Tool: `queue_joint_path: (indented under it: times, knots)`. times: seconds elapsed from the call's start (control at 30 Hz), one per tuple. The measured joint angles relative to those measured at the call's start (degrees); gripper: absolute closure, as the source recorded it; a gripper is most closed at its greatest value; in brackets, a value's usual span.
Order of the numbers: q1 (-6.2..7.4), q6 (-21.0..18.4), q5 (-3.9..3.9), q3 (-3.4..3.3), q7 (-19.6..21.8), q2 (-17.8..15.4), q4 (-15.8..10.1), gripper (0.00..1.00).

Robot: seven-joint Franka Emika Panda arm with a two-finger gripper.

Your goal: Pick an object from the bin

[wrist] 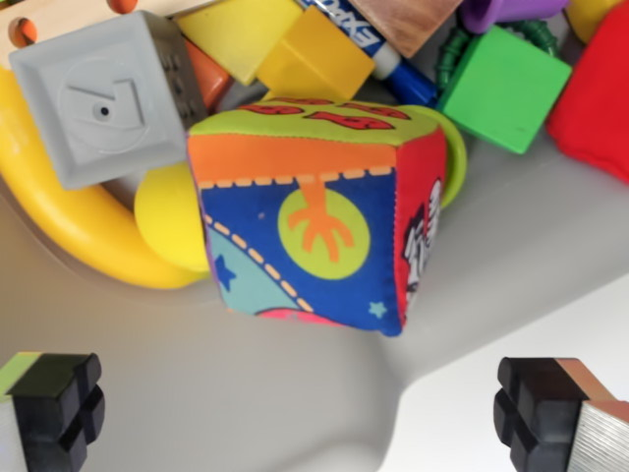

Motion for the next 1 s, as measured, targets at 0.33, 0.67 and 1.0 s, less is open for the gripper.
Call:
queue_joint_path:
  times: [0.33,0.67,1.0]
  knots:
    - [-0.29,7.48,-1.57,-0.03,1.37,7.25,-0.70,0.00]
    - [-0.30,13.04,-3.94,-0.50,3.08,12.80,-0.78,0.00]
    - [-0.29,14.94,-4.93,-0.74,3.86,14.67,-0.77,1.00]
